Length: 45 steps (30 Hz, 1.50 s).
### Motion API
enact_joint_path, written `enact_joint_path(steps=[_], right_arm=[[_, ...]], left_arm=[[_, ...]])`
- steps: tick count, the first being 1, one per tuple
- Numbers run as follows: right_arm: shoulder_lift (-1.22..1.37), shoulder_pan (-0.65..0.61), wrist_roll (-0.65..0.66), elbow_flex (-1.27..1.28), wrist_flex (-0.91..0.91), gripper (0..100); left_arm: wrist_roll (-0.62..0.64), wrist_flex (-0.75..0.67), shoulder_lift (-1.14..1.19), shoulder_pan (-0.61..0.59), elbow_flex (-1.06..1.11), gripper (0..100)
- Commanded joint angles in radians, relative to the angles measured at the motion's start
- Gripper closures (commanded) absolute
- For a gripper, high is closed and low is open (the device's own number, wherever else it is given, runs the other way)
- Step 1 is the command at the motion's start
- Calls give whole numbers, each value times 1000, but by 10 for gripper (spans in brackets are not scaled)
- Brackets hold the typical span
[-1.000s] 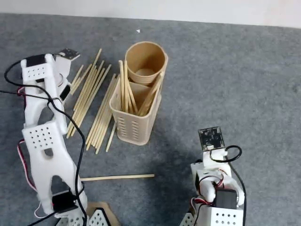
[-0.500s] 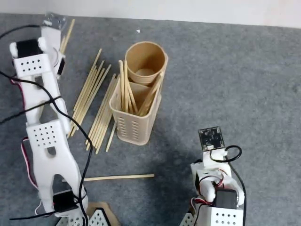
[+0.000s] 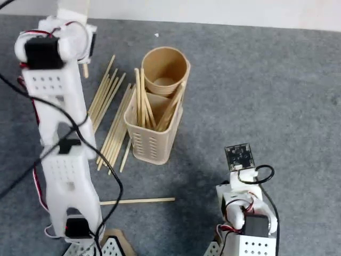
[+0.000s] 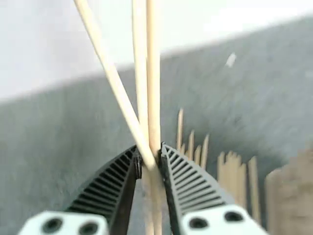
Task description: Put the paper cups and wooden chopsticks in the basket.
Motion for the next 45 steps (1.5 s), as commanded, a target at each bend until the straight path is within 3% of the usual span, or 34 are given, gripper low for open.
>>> enact_joint_path(steps=[1,10,17,27,33,39,45], right_arm=[[-13,10,9,117,5,829],[-13,10,9,117,5,829],[-13,10,9,117,5,829],[-13,10,9,117,5,829],[-13,10,9,117,5,829],[-13,10,9,117,5,829],[-13,10,9,117,5,829]], left_arm=[[35,0,-174,102,-30,997],[215,-55,-265,255,-39,997],[187,3,-323,357,-47,997],[189,3,-774,349,667,997],[181,-5,-1007,351,944,997],[187,-219,-1010,358,1009,997],[229,-471,-1021,496,1193,997]])
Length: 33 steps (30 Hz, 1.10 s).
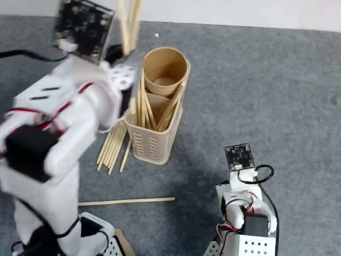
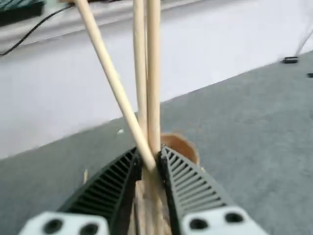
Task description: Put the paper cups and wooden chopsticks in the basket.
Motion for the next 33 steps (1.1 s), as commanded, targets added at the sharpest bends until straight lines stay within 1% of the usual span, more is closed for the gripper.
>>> enact_joint_path(steps=[1,4,7,12,14,18,21,27,33], right_arm=[[-13,10,9,117,5,829],[-13,10,9,117,5,829],[-13,10,9,117,5,829],[-13,10,9,117,5,829],[-13,10,9,117,5,829],[-13,10,9,117,5,829],[-13,12,9,117,5,829],[-13,12,9,117,5,829],[-13,12,9,117,5,829]], left_arm=[[20,-135,-24,99,93,997],[18,-233,-58,122,183,997],[3,-382,-110,113,331,997],[-9,-626,-213,19,607,997],[-9,-690,-242,-13,702,997],[-9,-798,-288,-39,883,997],[-8,-848,-332,-48,986,997],[-8,-893,-433,-50,1144,996],[-14,-948,-509,-77,1296,989]])
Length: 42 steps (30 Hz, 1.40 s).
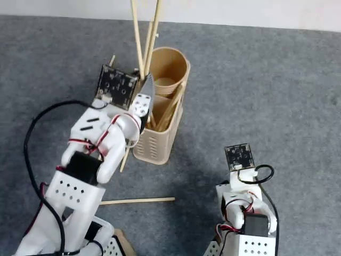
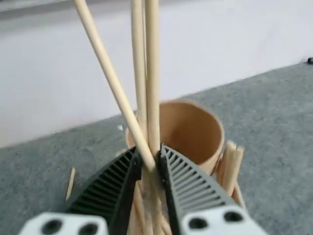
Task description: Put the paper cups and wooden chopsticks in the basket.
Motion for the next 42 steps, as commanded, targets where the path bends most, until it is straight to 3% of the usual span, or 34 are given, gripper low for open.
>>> enact_joint_path(steps=[1,5,16,20,26,29,32,42], right_arm=[[-13,12,9,117,5,829],[-13,12,9,117,5,829],[-13,12,9,117,5,829],[-13,12,9,117,5,829],[-13,12,9,117,5,829],[-13,12,9,117,5,829],[-13,12,9,117,5,829],[-13,12,9,117,5,829]], left_arm=[[-11,-31,-68,-24,50,974],[-9,-26,-159,-31,76,851],[-11,34,-254,-39,67,877],[-9,104,-318,-142,8,877],[-11,365,-329,-358,-182,877],[-12,485,-263,-455,-254,877],[-92,566,-122,-513,-289,877],[-348,621,512,-552,-341,877]])
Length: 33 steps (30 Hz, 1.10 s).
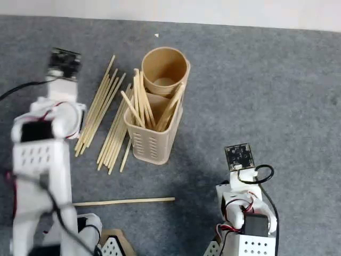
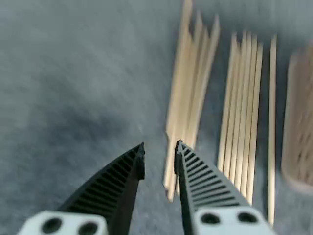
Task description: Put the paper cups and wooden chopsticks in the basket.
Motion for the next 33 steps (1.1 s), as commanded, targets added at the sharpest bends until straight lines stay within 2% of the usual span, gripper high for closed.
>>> enact_joint_path(steps=[1,8,18,26,33], right_arm=[[-13,12,9,117,5,829],[-13,12,9,117,5,829],[-12,12,9,117,5,829],[-12,12,9,117,5,829],[-12,12,9,117,5,829]], left_arm=[[-60,18,189,-5,-104,877],[-164,23,510,-4,-358,877],[-189,26,931,5,-762,877],[-187,186,1228,24,-1066,877],[-187,230,1369,33,-1176,877]])
